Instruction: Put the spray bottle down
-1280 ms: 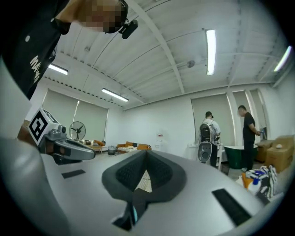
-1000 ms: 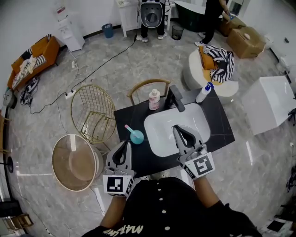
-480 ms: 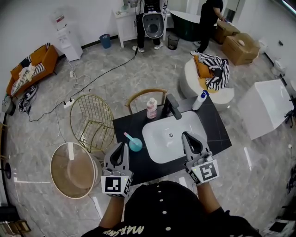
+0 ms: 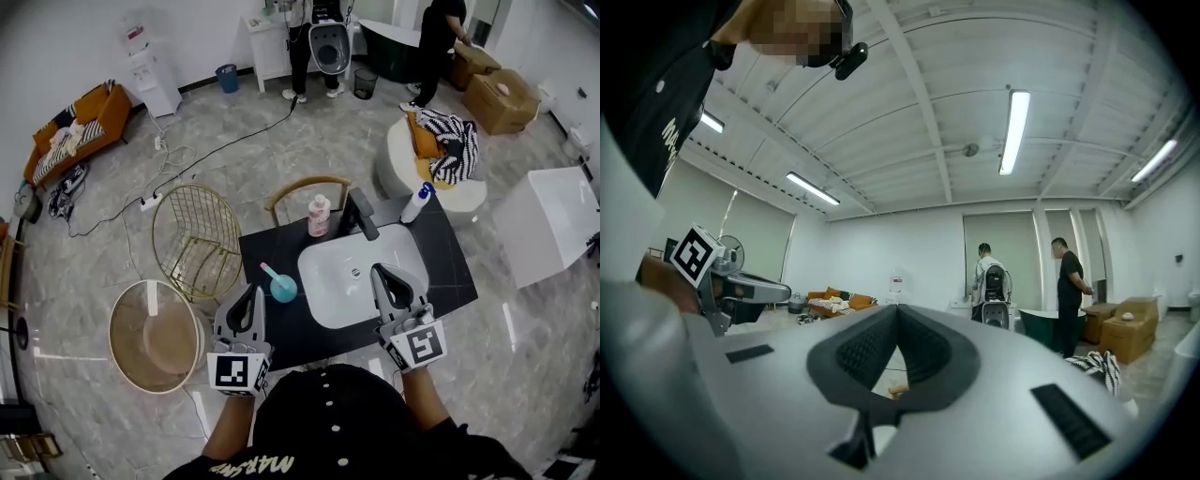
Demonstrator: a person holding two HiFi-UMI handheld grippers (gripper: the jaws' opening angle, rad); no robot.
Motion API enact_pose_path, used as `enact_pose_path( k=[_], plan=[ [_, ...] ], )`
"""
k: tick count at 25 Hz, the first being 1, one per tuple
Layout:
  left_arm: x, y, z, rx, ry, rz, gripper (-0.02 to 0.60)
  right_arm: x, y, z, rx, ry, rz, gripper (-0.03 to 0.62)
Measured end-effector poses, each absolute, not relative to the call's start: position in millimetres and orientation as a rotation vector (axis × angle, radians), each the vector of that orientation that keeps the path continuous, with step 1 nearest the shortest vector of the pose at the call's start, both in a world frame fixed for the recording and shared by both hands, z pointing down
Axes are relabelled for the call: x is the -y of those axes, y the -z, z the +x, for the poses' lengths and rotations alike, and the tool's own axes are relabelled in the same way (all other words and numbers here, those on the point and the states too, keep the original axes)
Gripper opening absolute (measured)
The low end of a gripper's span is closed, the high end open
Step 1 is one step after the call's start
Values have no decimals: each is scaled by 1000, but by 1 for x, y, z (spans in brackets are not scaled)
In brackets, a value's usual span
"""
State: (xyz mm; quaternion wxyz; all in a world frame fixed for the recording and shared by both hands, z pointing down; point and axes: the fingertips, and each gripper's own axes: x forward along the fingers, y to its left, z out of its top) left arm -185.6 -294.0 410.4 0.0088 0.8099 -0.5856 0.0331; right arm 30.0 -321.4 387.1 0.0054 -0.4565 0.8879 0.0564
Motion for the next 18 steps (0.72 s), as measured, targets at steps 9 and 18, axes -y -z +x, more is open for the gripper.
enact_pose_path(
  k=[9,18],
  plan=[
    [287,-406,-190,1875,-106,2505,15,325,-388,24,-2798,-174,-1389,-5],
    [281,-407,-190,1896,-110,2484,15,325,-389,21,-2815,-168,-1369,-5]
  ],
)
